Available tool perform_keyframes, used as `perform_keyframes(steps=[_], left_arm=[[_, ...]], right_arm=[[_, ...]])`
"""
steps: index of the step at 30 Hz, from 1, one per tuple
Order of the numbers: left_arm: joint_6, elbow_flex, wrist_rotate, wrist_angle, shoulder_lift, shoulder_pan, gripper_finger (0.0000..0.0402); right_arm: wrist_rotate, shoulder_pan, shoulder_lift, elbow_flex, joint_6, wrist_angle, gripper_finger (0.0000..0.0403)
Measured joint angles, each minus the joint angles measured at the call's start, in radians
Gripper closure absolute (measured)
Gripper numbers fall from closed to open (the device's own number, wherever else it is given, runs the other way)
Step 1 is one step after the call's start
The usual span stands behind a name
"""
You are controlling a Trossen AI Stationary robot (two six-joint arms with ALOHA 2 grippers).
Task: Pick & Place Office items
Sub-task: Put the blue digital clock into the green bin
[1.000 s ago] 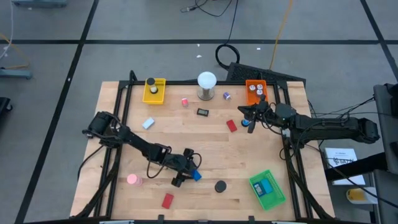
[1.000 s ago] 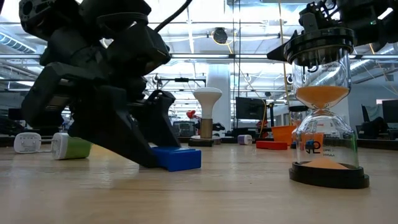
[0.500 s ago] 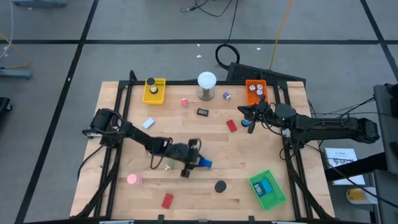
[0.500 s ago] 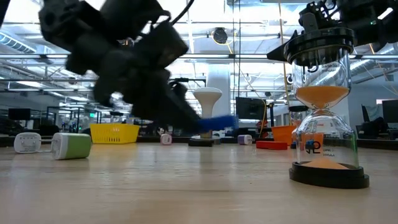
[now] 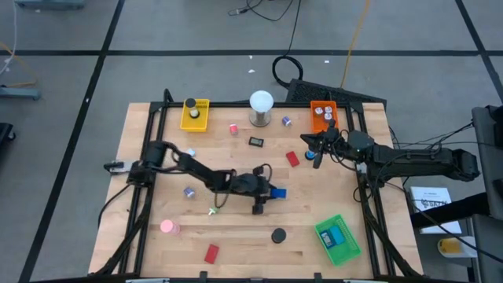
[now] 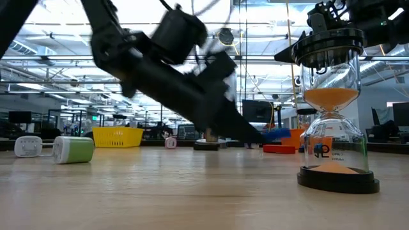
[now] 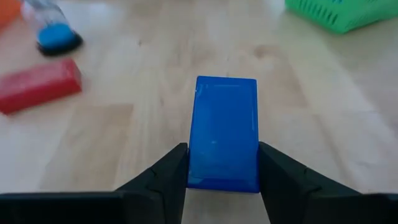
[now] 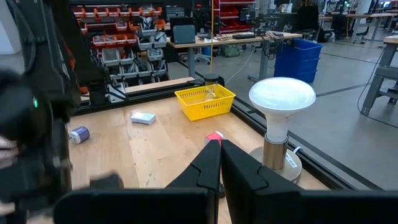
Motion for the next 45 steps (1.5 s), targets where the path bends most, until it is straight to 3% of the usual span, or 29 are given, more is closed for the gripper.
perform_keyframes(steps=[3,10,15,21,26,30,36,40,45], left_arm=[[-0.008,0.059,0.017,0.003,0.064,0.011,0.0235],[0.003,0.115,0.037,-0.074,0.079,0.015,0.0231],[-0.009,0.114,0.038,-0.088,0.078,0.012,0.0197],[0.029,0.112,0.027,-0.222,0.01,0.009,0.0148],[0.084,0.021,-0.02,-0.204,-0.087,-0.008,0.017],[0.087,-0.142,-0.025,-0.033,-0.18,-0.014,0.023],[0.073,-0.423,-0.029,0.415,-0.282,-0.012,0.031],[0.07,-0.565,-0.043,0.633,-0.311,-0.012,0.0343],[0.037,-0.682,-0.14,0.791,-0.311,-0.011,0.0372]], right_arm=[[0.0,0.0,0.0,0.0,0.0,-0.001,0.0397],[-0.001,0.0,0.0,0.0,0.0,-0.003,0.0397],[-0.001,0.0,0.0,0.0,0.0,-0.007,0.0397],[-0.001,0.0,0.0,0.0,0.0,-0.012,0.0397],[-0.001,0.0,0.0,0.0,0.0,-0.014,0.0397],[0.0,0.0,0.001,0.0,-0.022,0.017,0.0397],[0.001,-0.001,0.0,0.0,-0.037,0.077,0.0397],[-0.005,-0.001,0.017,0.0,0.058,0.097,0.0397],[-0.177,-0.001,0.084,-0.001,0.172,0.199,0.0397]])
